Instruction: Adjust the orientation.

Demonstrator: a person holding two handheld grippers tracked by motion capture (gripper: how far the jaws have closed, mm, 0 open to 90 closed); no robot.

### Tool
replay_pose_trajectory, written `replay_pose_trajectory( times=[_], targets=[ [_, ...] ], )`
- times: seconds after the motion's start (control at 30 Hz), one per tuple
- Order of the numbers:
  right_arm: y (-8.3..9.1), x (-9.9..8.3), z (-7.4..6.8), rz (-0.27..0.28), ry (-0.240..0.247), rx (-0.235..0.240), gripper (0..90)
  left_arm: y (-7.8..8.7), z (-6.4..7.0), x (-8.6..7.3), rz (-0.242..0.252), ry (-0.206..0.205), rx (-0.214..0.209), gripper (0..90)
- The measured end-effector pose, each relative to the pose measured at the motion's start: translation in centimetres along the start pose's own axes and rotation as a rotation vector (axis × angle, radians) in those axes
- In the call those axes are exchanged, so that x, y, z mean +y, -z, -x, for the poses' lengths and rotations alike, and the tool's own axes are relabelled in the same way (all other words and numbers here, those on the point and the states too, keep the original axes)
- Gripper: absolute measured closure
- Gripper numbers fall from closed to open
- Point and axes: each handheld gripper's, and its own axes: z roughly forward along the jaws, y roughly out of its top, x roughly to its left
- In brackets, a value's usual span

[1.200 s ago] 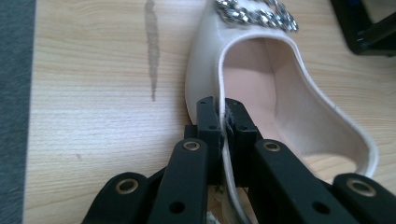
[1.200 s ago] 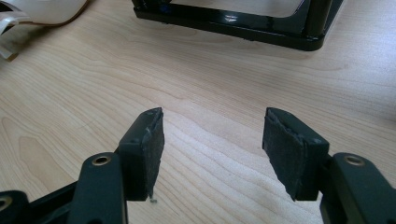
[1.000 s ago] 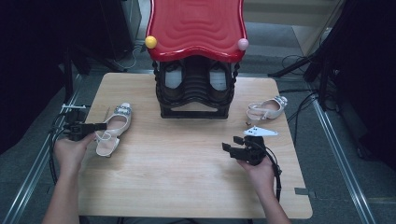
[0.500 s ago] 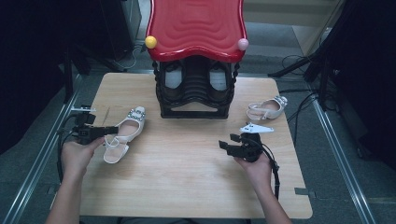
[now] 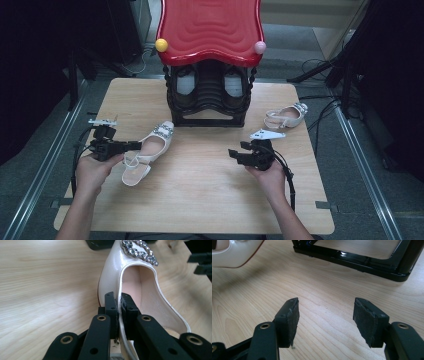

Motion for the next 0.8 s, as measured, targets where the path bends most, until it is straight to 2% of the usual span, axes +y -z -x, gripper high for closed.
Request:
replay_pose_trajectory(
  times=[0.13,0.3,0.47,0.57,0.8],
  targets=[
    [0.0,0.0,-0.1,0.000,0.002,-0.004,38.7,-1.2,1.0,0.2,-0.028,-0.030,-0.032,86.1],
    [0.5,-0.4,0.0,-0.004,-0.005,-0.012,38.8,-2.6,2.6,0.7,-0.060,-0.075,-0.046,85.9],
    [1.0,-0.9,0.0,-0.007,-0.012,-0.020,38.8,-4.6,3.9,1.3,-0.096,-0.111,-0.096,85.8],
    [1.3,-1.3,-0.1,0.002,-0.013,-0.024,38.8,-5.6,4.7,1.6,-0.114,-0.136,-0.103,85.6],
    [1.9,-2.0,-0.4,-0.003,-0.024,-0.028,40.1,-8.1,6.0,2.1,-0.143,-0.165,-0.129,85.2]
  ],
)
